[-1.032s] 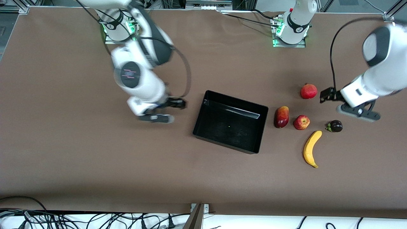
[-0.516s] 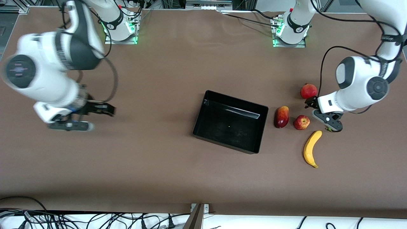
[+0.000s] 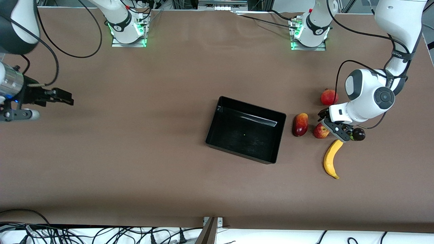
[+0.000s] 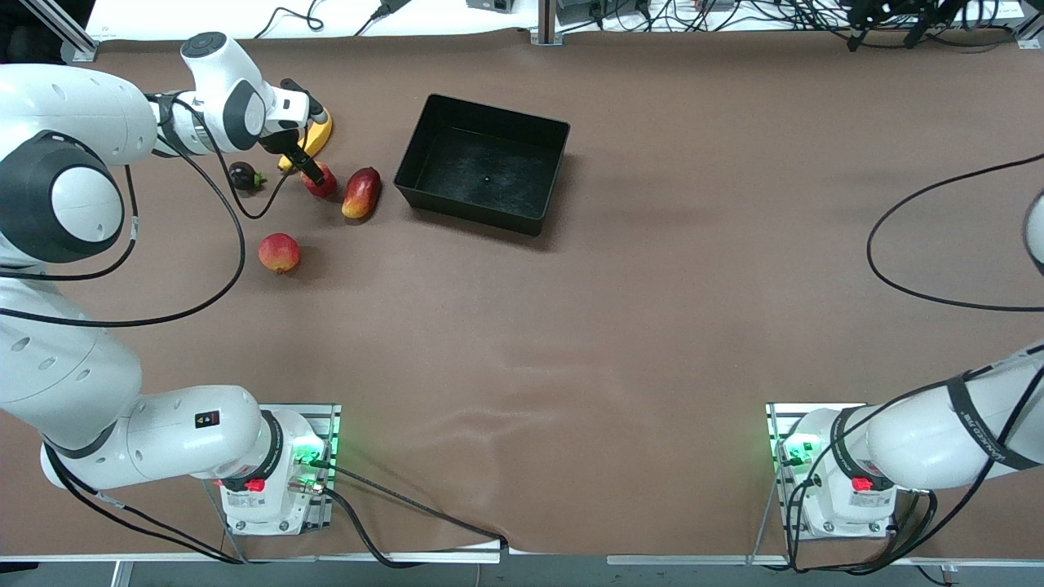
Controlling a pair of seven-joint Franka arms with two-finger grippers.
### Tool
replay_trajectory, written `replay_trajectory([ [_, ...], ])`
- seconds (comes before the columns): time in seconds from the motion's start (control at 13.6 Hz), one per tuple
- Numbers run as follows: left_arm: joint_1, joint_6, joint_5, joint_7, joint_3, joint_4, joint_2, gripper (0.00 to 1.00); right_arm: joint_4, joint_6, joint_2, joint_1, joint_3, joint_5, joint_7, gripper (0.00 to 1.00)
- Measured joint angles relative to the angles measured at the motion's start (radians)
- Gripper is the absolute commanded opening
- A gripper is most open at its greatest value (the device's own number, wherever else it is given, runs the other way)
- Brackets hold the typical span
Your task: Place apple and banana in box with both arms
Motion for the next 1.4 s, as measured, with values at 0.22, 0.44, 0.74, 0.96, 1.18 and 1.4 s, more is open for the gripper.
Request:
replay_trajectory([
  [0.22,-0.012,0.017,0.000,0.001,-0.001,-0.004,0.017,1.00,-0.166,0.119,-0.101,-0.167,0.167,-0.027,0.006,1.00],
  [0.44,-0.017,0.084,0.000,0.001,-0.001,-0.031,0.036,0.79,-0.202,0.110,-0.150,-0.208,0.200,-0.028,0.007,1.00],
  [0.74,-0.017,0.098,0.003,0.007,-0.001,-0.038,0.039,0.00,-0.195,0.084,-0.178,-0.193,0.165,-0.029,0.007,1.00],
  [0.96,-0.017,0.050,0.007,0.007,-0.002,-0.027,-0.006,0.00,-0.195,0.079,-0.174,-0.171,0.144,-0.029,0.007,1.00],
  [1.18,-0.045,-0.103,-0.029,-0.108,-0.042,0.014,-0.137,0.00,-0.194,0.067,-0.174,-0.169,0.144,-0.030,0.007,1.00],
  [1.4,-0.197,-0.193,-0.106,-0.411,-0.086,0.063,-0.222,0.00,-0.181,0.064,-0.168,-0.166,0.143,-0.031,0.007,1.00],
])
